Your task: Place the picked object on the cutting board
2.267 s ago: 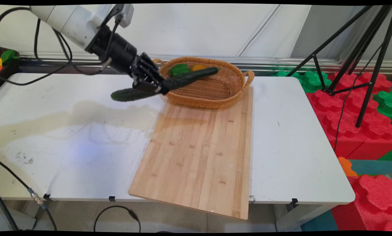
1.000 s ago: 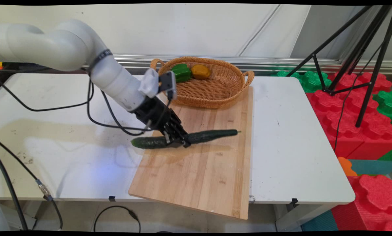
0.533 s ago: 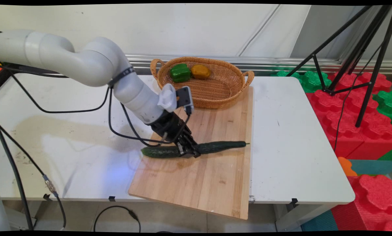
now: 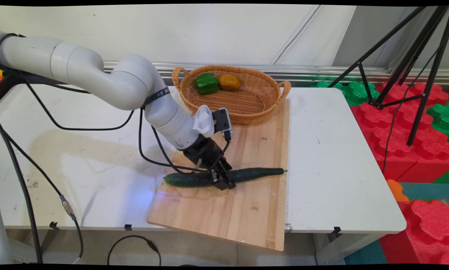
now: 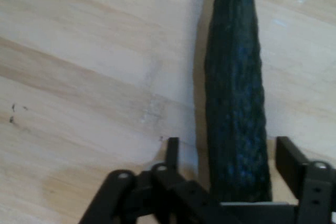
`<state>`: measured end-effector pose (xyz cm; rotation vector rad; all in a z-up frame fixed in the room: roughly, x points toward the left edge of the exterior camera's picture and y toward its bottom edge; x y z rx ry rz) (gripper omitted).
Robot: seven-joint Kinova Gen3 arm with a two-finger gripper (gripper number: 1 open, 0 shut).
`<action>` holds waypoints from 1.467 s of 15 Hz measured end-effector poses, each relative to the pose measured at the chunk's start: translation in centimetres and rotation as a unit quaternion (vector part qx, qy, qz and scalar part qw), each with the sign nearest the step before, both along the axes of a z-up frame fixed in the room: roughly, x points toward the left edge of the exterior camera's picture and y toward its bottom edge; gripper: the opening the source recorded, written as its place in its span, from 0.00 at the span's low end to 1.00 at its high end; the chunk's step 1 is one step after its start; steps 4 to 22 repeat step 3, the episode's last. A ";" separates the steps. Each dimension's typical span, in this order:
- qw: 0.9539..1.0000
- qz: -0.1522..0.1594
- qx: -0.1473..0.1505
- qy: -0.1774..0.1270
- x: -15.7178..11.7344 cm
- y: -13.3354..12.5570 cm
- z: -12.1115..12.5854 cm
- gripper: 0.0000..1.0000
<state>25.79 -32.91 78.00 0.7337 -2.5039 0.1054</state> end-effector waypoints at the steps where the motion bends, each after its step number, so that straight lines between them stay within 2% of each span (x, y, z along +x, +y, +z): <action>1: 1.000 0.000 -0.001 -0.001 -0.1 0.0 -0.1 1.00; 22: 1.000 0.003 -0.004 -0.002 -0.2 -0.3 -0.2 1.00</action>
